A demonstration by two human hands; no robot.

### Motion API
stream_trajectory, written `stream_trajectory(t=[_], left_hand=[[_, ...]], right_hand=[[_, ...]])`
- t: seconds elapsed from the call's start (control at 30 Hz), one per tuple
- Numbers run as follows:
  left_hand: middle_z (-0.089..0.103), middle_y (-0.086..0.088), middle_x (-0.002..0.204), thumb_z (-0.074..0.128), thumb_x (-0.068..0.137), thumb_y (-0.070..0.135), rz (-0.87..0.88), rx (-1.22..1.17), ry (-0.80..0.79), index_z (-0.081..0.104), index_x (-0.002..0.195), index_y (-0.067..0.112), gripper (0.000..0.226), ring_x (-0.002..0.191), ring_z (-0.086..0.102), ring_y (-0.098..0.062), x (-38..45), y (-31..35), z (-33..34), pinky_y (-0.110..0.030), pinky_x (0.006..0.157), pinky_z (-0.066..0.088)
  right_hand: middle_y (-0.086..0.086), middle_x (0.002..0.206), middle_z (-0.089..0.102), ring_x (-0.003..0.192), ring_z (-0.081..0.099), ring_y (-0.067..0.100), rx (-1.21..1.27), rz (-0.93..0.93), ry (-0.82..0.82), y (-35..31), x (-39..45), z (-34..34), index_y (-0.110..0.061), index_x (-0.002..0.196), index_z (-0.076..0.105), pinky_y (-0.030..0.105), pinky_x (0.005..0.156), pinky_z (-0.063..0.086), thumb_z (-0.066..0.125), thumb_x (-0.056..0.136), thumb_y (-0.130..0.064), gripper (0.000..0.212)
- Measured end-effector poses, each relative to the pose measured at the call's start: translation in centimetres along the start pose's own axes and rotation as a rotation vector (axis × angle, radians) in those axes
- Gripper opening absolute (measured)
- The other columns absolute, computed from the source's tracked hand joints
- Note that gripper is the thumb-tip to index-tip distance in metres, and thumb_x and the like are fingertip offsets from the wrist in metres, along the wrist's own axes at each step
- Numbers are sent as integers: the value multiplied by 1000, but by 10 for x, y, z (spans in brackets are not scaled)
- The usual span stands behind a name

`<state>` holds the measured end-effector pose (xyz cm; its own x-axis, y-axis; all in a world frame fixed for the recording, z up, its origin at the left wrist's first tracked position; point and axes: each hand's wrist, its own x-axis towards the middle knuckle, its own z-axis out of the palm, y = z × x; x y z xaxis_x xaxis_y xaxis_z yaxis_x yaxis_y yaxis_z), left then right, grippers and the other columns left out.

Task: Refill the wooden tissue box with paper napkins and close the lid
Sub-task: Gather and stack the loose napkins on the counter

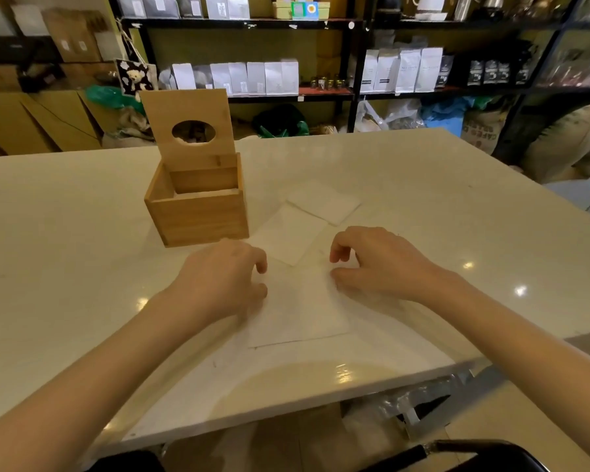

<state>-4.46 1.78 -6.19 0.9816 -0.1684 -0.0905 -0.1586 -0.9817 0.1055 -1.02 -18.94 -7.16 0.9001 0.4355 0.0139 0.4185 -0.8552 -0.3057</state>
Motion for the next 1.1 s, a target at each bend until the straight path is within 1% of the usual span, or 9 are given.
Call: stream_trajectory(t=[0.07, 0.2, 0.27, 0.37, 0.43, 0.6, 0.73, 0.93, 1.1], left_hand=[[59, 1, 110, 51, 89, 39, 70, 71, 45, 58, 115, 26, 29, 98, 55, -19, 11, 9, -8, -33, 78, 51], [60, -1, 104, 37, 96, 34, 258, 161, 189, 61, 109, 20, 31, 91, 58, -19, 50, 32, -14, -29, 68, 48], [60, -2, 103, 36, 97, 29, 352, 221, 227, 61, 112, 18, 31, 92, 56, -19, 74, 43, -12, -31, 70, 49], [58, -5, 112, 37, 97, 24, 499, 317, 231, 59, 119, 16, 32, 102, 53, -23, 106, 59, -7, -38, 82, 50], [58, -5, 117, 39, 96, 24, 601, 343, 223, 59, 121, 18, 32, 108, 50, -22, 123, 69, -2, -38, 87, 49], [60, -1, 118, 47, 93, 25, 760, 332, 192, 61, 121, 25, 31, 112, 49, -20, 146, 85, 6, -37, 85, 48], [62, 2, 116, 49, 91, 26, 775, 295, 144, 66, 115, 24, 29, 110, 50, -18, 150, 86, 9, -38, 86, 48], [64, 3, 113, 54, 89, 24, 729, 221, 111, 68, 109, 22, 24, 108, 52, -18, 152, 84, 10, -37, 87, 48], [65, -1, 102, 57, 88, 21, 625, 48, 55, 68, 100, 15, 17, 87, 52, -14, 151, 83, 10, -33, 83, 49]], right_hand=[[-6, 102, 60, 80, 47, 12, -22, 46, 25, 10, -6, -6, -20, 103, 60, 27, 68, 35, 55, 86, -32, 21], [-5, 94, 63, 80, 51, 14, -84, 187, 98, 33, -20, -16, -19, 101, 62, 30, 68, 42, 50, 89, -34, 22], [-2, 97, 64, 84, 55, 18, -161, 269, 121, 44, -28, -18, -17, 102, 61, 32, 70, 44, 47, 91, -35, 25], [6, 102, 64, 91, 59, 26, -323, 356, 85, 56, -36, -18, -11, 103, 61, 33, 71, 43, 43, 92, -31, 29], [8, 102, 64, 91, 59, 27, -338, 387, 85, 60, -41, -18, -10, 103, 62, 34, 72, 43, 44, 91, -31, 30], [8, 98, 65, 89, 60, 29, -250, 428, 119, 57, -47, -16, -8, 98, 64, 37, 77, 49, 44, 90, -33, 33], [8, 97, 64, 88, 60, 29, -206, 420, 164, 54, -45, -11, -8, 96, 63, 36, 73, 47, 44, 91, -31, 30], [10, 91, 66, 82, 60, 31, -120, 435, 169, 53, -40, -6, -5, 89, 62, 36, 69, 47, 44, 85, -16, 22], [11, 89, 65, 81, 60, 31, -109, 416, 144, 56, -38, -9, -4, 90, 59, 35, 66, 44, 43, 87, -17, 20]])
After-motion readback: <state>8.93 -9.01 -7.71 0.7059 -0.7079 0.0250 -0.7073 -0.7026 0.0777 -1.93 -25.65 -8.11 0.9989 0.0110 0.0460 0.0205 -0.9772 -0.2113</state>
